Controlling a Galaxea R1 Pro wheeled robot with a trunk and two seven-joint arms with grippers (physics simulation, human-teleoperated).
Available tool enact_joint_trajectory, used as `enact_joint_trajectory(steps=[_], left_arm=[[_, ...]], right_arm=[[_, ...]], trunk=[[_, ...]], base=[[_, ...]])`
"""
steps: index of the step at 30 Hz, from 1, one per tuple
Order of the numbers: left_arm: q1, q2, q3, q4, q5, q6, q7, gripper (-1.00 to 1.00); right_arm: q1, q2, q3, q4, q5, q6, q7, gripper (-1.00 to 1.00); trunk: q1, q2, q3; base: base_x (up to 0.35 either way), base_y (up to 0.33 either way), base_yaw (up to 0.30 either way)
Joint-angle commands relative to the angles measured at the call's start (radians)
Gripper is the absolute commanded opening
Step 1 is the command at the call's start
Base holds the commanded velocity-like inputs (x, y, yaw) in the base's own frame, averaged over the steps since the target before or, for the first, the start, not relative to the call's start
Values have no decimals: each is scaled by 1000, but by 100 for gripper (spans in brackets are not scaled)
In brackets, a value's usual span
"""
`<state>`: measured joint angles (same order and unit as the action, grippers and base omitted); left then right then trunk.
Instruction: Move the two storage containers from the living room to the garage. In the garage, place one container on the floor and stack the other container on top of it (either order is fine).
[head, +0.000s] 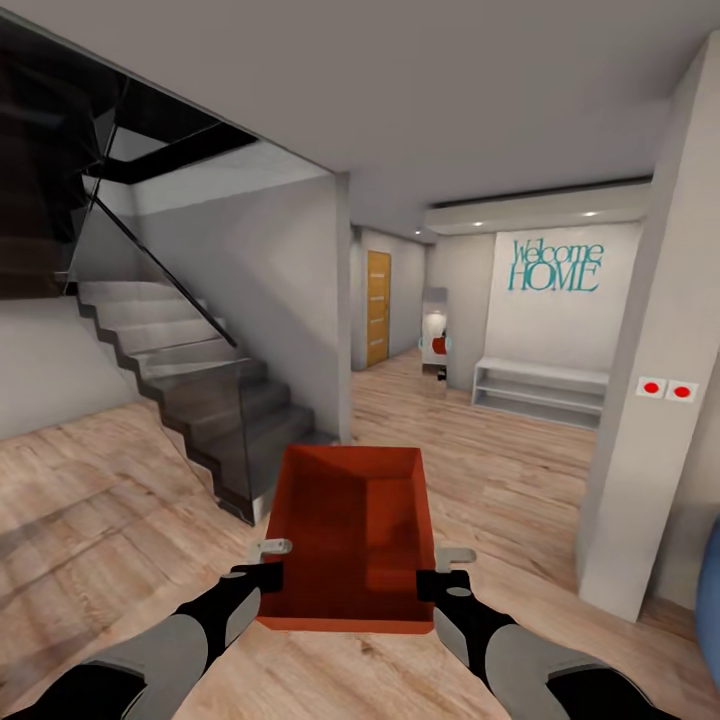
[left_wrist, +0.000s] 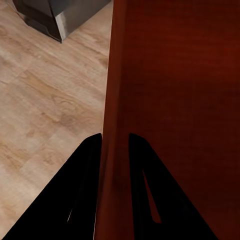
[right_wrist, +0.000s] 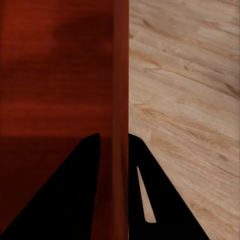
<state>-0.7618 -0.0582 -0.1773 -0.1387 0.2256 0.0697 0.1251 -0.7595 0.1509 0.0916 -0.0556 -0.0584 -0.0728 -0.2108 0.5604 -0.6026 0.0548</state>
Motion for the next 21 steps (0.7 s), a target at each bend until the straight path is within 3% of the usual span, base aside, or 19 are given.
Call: enact_joint_trajectory(steps=[1, 12, 21], left_arm=[[-1, 0, 32, -8, -14, -10, 11, -100], [-1, 0, 32, -7, -14, -10, 11, -100], [-1, 1, 32, -8, -14, -10, 11, -100]], right_arm=[[0, 0, 3, 5, -20, -5, -12, -100], [0, 1, 3, 5, -20, -8, -13, -100], [0, 1, 3, 5, -20, -9, -14, -100]], trunk=[[1, 0, 0], [1, 0, 0], [1, 0, 0]], base=[[322, 0, 0], [322, 0, -5], [322, 0, -251]])
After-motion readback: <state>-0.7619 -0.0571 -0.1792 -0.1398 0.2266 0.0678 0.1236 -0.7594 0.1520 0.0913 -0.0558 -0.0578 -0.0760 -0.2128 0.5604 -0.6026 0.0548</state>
